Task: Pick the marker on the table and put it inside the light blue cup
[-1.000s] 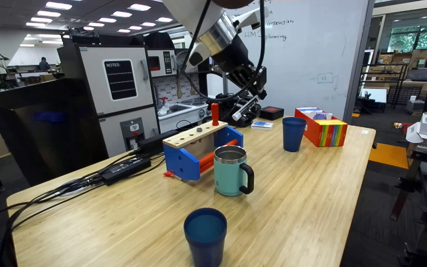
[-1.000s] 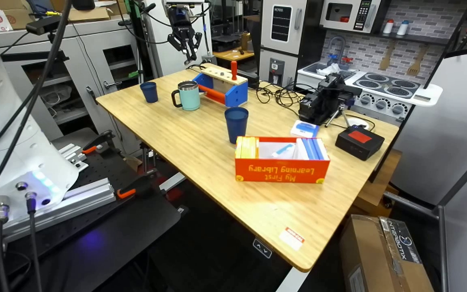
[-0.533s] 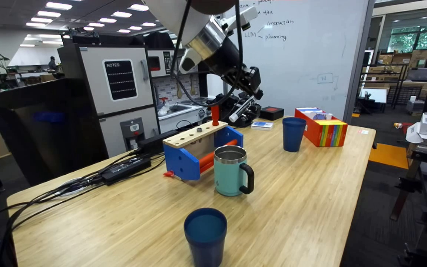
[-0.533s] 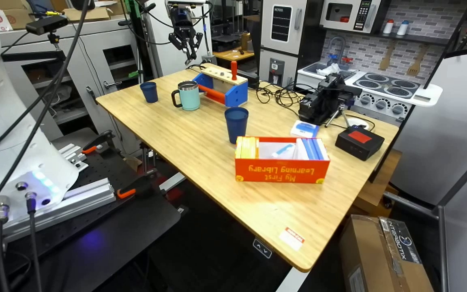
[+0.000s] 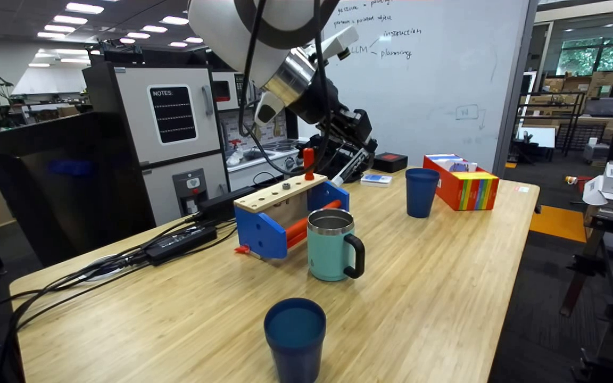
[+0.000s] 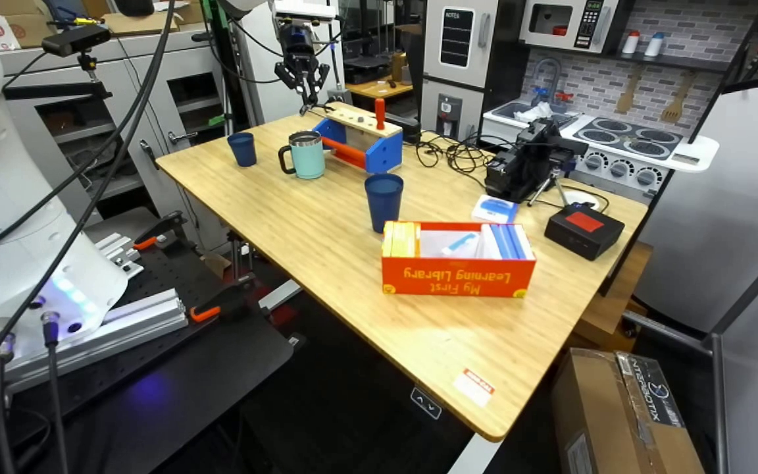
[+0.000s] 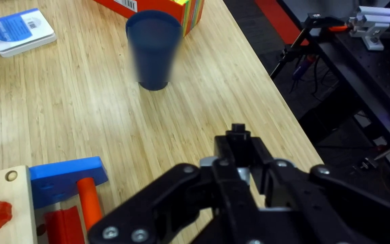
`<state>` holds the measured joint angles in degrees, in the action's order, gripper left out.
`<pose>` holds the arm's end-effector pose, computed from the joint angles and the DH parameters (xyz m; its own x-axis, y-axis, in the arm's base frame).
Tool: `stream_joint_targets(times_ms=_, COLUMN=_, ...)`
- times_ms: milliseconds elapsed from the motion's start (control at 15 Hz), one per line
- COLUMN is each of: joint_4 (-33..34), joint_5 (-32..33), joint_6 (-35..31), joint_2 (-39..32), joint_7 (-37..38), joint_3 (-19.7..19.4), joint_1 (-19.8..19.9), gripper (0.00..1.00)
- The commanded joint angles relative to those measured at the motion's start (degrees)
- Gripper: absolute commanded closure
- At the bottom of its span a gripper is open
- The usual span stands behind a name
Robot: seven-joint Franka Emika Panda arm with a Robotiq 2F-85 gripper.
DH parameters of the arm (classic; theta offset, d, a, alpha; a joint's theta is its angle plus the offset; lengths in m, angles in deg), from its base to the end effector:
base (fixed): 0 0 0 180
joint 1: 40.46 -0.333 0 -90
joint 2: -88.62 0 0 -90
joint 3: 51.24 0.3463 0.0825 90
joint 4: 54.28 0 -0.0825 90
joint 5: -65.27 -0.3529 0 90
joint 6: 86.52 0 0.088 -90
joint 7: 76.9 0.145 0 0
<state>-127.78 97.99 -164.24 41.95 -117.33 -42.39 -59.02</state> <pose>0.6101 0.1938 0.2547 0.1395 0.6625 -0.7360 0.9268 -0.3490 -0.1386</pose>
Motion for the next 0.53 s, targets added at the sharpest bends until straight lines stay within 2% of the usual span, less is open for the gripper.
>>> stream_joint_targets(times_ms=0, joint_4=5.1, joint_5=0.1, joint_6=3.7, joint_2=-3.6, joint_7=-2.1, joint_3=0.2, joint_1=-0.8, gripper=0.95)
stream_joint_targets(times_ms=467, joint_4=10.5, joint_5=0.2, joint_6=5.7, joint_2=-9.1, joint_7=-4.7, joint_3=-0.1, joint_1=-2.6, gripper=0.95)
